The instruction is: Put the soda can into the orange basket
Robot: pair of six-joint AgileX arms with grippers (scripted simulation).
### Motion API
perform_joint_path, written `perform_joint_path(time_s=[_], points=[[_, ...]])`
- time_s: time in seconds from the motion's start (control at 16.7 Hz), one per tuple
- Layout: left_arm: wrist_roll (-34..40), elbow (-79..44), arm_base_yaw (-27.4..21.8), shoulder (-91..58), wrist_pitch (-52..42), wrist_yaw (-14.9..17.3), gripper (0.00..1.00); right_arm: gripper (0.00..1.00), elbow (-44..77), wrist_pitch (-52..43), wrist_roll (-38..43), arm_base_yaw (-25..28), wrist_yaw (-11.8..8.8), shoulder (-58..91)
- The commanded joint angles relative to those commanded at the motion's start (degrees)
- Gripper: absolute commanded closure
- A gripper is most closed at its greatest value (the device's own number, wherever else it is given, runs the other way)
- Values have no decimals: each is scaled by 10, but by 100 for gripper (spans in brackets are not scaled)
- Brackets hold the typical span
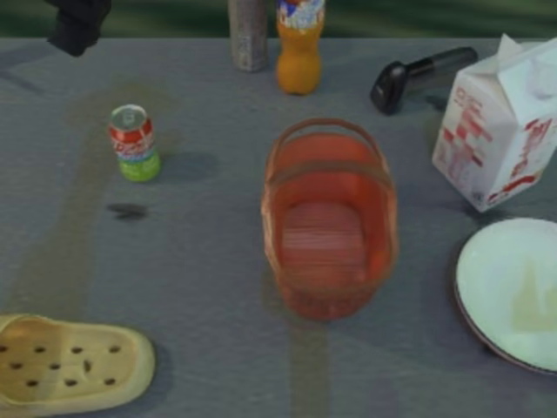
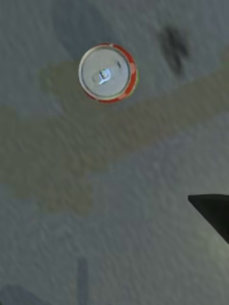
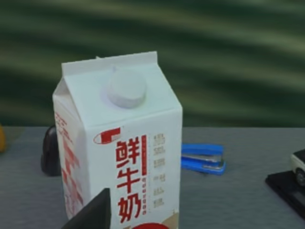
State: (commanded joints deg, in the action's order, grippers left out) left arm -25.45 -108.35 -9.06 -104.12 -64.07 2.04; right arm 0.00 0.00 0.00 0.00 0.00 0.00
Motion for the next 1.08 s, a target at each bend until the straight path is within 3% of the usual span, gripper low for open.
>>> perform_joint_path(time_s=[0.54, 0.78, 1.08], points=[[-92, -440, -15, -430, -259, -11, 0, 0, 0, 0, 0, 0, 0, 0], [-110, -528, -17, -516, -310, -14, 0, 0, 0, 0, 0, 0, 0, 0], [-112, -537, -17, -525, -315, -15, 0, 0, 0, 0, 0, 0, 0, 0]])
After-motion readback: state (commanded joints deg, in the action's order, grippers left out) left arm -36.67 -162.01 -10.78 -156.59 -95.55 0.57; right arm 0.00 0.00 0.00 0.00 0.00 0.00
